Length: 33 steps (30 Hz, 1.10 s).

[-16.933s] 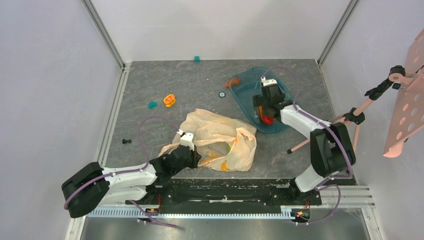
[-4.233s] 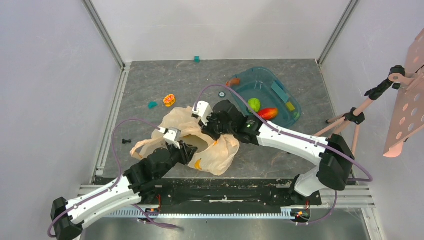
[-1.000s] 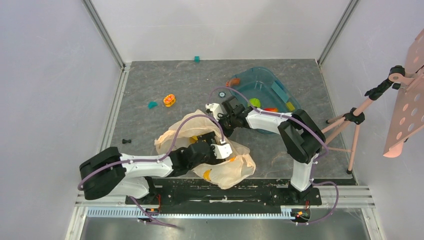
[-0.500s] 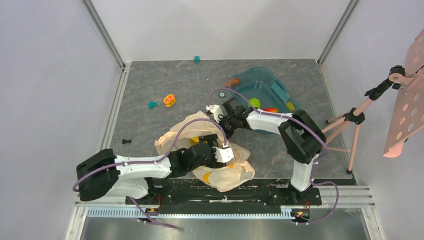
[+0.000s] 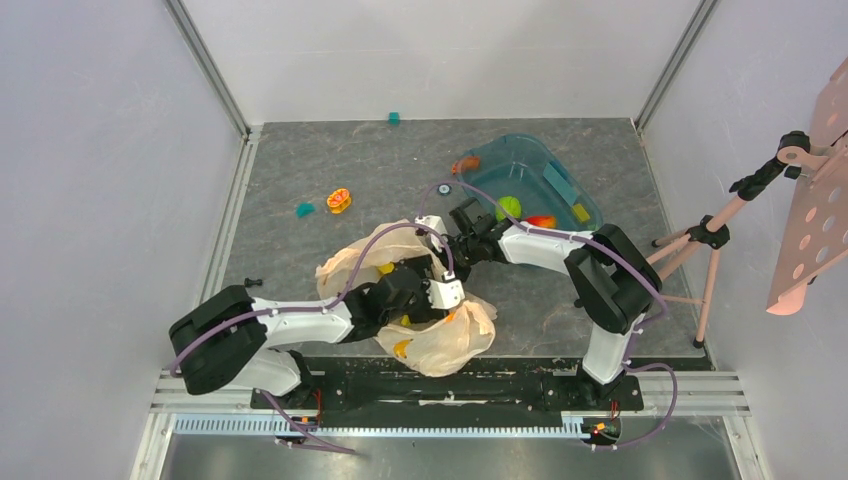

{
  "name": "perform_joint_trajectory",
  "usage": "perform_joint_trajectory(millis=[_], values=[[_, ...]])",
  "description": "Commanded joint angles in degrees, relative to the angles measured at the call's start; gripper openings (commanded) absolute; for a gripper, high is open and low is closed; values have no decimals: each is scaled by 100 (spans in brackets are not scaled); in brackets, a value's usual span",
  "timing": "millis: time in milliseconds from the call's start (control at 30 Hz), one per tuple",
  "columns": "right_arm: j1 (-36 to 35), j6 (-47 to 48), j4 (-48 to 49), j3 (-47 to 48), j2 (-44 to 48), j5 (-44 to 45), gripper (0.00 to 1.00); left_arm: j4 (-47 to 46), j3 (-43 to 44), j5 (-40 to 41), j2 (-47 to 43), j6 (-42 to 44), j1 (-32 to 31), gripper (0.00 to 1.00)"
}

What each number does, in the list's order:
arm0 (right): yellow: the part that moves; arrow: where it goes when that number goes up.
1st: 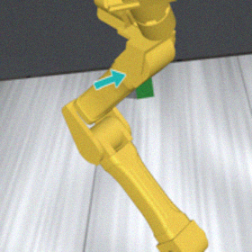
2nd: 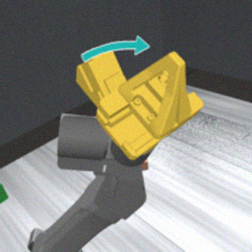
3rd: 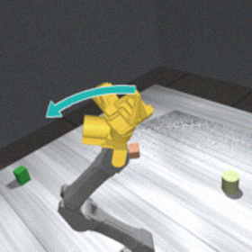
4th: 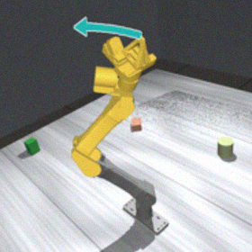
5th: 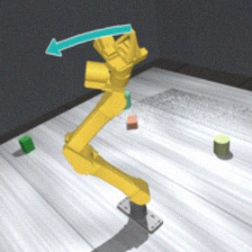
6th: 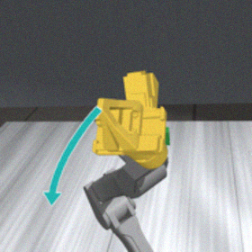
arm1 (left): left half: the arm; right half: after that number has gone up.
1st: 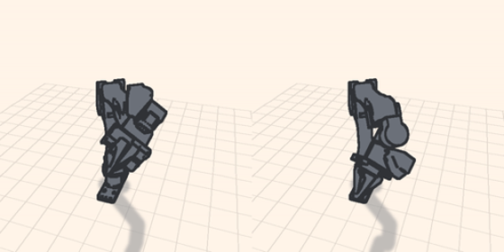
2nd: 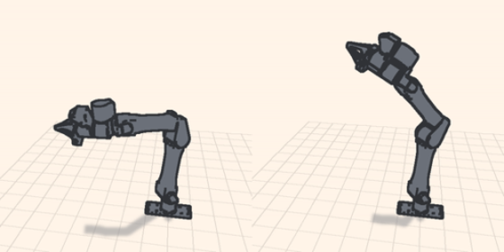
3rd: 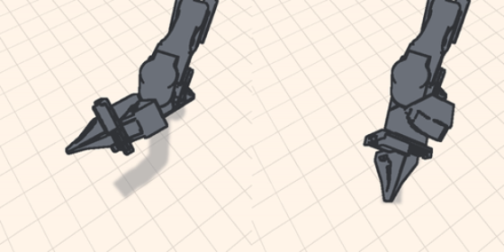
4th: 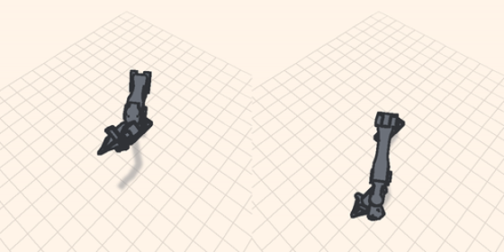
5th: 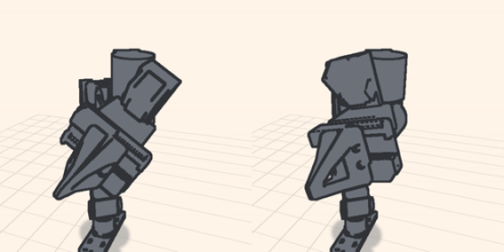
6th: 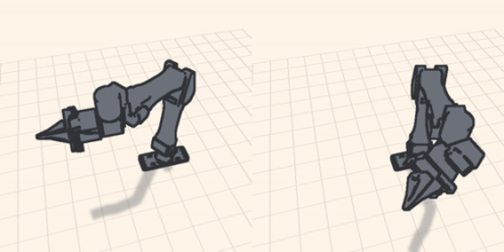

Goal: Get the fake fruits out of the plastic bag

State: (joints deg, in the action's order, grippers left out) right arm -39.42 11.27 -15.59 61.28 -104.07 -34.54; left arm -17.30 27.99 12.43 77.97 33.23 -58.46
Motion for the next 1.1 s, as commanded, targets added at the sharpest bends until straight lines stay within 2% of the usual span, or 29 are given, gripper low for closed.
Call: perform_joint_trajectory(millis=[0, 233, 300, 533, 800, 900, 1067], values=[[-23, 204, -95, 92, 116, -357, 24, -395, 313, -449, 240, 329, 142, 100], [-22, 221, -138, 176, 114, -247, 24, -63, 543, -724, 637, 336, 241, 99], [-22, 158, -134, 192, 132, -80, 24, 52, 615, -750, 677, 326, 254, 97], [105, -302, -40, 233, 462, 838, 23, 780, 1005, -921, 831, 148, 249, 66], [276, -760, -29, 176, 977, 2051, 24, 1028, 1178, -742, 669, -298, 250, 38], [280, -815, -7, 61, 1204, 2284, 24, 1219, 1281, -649, 585, -480, 245, 24], [283, -834, 17, -177, 1595, 2643, 24, 1415, 1423, -417, 498, -833, 241, 13]])
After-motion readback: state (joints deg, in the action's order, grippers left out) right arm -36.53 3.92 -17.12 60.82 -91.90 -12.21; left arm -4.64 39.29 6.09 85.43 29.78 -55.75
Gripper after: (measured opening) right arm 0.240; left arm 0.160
